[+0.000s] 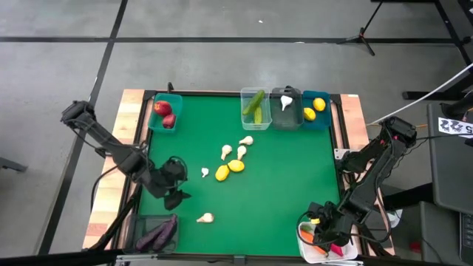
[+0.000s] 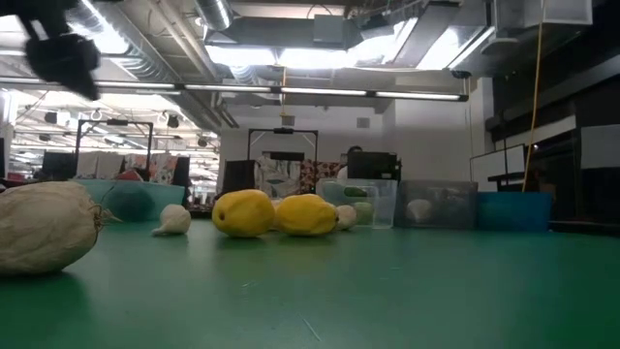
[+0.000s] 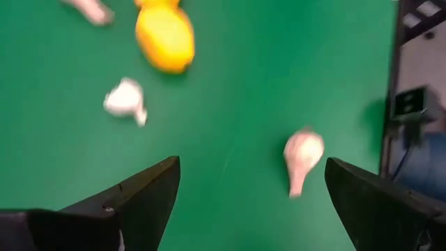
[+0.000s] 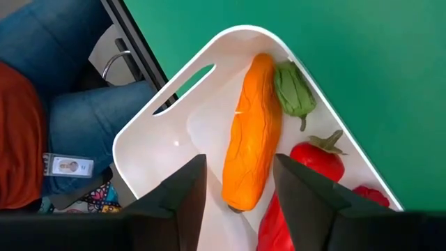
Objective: Sort produce into baskets
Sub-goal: Adjust the eggplant
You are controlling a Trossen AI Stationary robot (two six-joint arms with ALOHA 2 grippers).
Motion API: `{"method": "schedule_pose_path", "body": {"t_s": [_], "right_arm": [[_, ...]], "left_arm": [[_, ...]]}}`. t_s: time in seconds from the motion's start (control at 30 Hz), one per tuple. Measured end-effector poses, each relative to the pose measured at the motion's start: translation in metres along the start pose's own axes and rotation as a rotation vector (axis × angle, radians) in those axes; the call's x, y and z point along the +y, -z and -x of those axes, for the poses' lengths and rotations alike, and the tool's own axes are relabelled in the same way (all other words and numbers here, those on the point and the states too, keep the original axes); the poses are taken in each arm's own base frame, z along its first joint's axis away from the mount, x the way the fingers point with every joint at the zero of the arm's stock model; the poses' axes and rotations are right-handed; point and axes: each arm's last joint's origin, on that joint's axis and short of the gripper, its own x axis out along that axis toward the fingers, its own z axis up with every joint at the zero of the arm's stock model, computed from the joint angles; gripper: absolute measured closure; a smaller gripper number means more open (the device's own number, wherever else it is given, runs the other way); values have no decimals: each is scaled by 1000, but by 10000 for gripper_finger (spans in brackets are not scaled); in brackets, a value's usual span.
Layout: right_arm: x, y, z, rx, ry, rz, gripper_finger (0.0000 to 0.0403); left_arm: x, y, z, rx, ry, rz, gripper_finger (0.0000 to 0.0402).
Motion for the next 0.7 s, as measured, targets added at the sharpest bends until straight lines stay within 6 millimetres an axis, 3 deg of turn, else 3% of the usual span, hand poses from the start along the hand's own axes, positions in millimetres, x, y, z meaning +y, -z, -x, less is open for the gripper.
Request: {"method": "schedule_pose_path", "body": {"t_s": [0.33,0.7], "right_arm": [[0,-1,0,-23,1,0,237],[-1,-1,0,-36,14,1,237]], "left_arm": [[-9,29,7,97,-4,103,53],[-22,60,-19,250,-108,167,53]]}}
